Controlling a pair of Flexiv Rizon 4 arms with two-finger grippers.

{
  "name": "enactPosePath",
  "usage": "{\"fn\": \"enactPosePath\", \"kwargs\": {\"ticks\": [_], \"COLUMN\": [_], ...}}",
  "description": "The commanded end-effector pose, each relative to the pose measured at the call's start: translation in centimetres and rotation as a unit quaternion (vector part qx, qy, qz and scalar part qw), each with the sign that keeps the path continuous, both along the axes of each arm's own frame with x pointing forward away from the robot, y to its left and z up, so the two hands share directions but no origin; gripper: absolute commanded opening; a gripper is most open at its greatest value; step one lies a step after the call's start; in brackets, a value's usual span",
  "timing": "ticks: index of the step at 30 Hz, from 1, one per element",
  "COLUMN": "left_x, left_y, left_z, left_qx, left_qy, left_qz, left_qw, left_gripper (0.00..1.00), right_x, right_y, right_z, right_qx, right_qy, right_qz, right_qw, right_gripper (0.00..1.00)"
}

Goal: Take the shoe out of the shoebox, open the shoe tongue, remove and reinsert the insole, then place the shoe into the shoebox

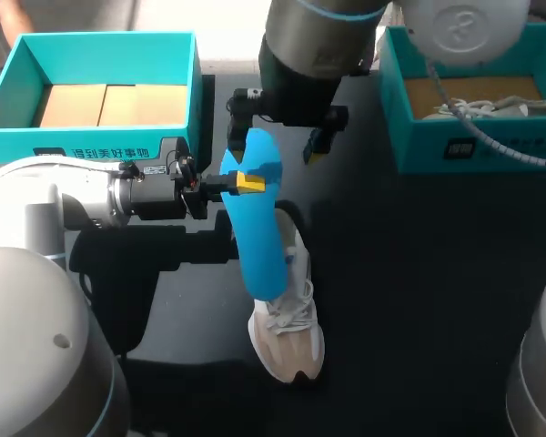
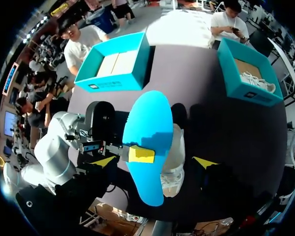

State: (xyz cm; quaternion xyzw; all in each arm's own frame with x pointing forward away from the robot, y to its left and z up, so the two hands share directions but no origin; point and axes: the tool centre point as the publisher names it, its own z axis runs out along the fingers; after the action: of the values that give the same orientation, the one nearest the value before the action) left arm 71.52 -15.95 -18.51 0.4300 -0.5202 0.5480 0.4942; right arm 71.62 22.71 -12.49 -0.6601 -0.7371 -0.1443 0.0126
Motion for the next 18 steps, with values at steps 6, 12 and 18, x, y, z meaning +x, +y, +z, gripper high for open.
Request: {"fn": "enactPosePath", "kwargs": {"ticks": [6, 12, 18], "left_x": [-0.1, -0.1, -0.1], "left_y": [0.1, 0.1, 0.1], "left_z": [0.0, 0.0, 0.0], "left_qx": [0.000, 0.000, 0.000], "left_qy": [0.000, 0.000, 0.000], "left_qz": [0.001, 0.001, 0.001], "left_qw": [1.000, 1.000, 1.000], "left_gripper": [0.00, 0.00, 0.00], "right_x": [0.5, 0.5, 0.5], "right_y": [-5.9, -5.9, -5.9], "right_z": [-1.2, -1.6, -1.6], "right_qx": [0.356, 0.447, 0.447], "right_qy": [0.026, -0.001, -0.001], "right_qz": [0.047, 0.038, 0.038], "right_qw": [0.933, 0.894, 0.894], "right_gripper": [1.00, 1.00, 1.00]}}
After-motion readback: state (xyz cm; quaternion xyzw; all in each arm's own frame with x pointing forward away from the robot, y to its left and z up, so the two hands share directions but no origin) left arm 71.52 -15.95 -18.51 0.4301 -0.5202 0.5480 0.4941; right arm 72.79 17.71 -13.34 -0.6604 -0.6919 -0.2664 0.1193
